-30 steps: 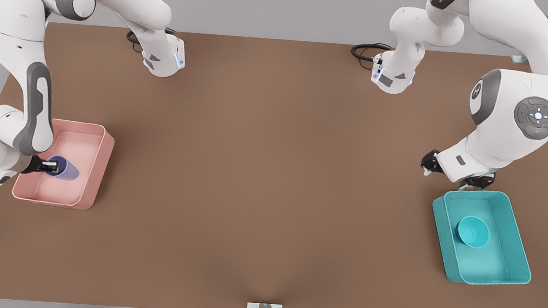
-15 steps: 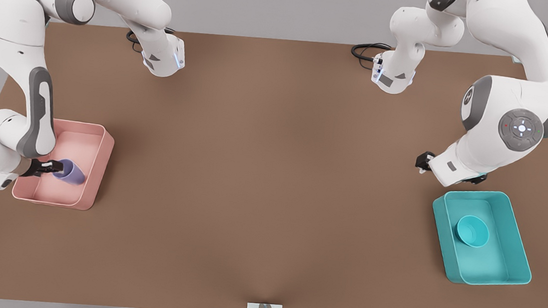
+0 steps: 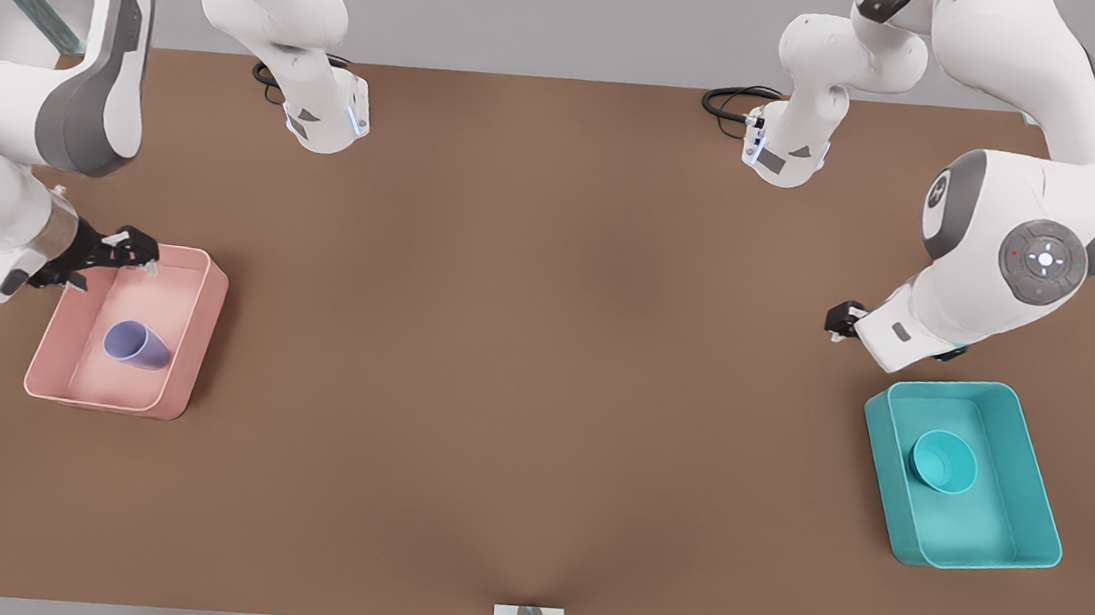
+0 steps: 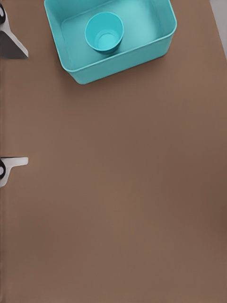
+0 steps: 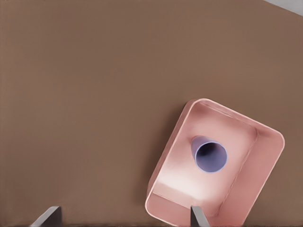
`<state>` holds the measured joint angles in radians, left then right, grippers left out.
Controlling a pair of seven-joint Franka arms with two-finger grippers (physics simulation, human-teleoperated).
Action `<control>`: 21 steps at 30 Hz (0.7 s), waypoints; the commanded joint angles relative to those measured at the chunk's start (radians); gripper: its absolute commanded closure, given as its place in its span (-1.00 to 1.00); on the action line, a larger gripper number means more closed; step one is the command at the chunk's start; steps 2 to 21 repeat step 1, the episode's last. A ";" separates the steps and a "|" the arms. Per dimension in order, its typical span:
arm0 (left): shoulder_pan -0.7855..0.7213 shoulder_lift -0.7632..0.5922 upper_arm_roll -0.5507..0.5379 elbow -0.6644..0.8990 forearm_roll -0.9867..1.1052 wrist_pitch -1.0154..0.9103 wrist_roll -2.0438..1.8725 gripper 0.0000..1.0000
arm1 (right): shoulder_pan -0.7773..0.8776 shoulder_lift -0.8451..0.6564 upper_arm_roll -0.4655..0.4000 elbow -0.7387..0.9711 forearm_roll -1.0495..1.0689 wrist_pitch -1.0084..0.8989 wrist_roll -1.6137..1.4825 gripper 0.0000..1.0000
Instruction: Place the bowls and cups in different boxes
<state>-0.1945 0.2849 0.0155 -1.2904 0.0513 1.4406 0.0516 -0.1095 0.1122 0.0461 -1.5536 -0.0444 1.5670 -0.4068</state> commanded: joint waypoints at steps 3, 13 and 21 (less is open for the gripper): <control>0.000 -0.001 0.000 0.000 0.001 -0.006 -0.029 -1.00 | 0.002 -0.009 0.000 0.004 0.012 -0.114 0.367 -1.00; 0.000 -0.001 0.000 0.000 0.001 -0.006 -0.029 -1.00 | 0.002 -0.009 0.000 0.004 0.012 -0.114 0.367 -1.00; 0.000 -0.001 0.000 0.000 0.001 -0.006 -0.029 -1.00 | 0.002 -0.009 0.000 0.004 0.012 -0.114 0.367 -1.00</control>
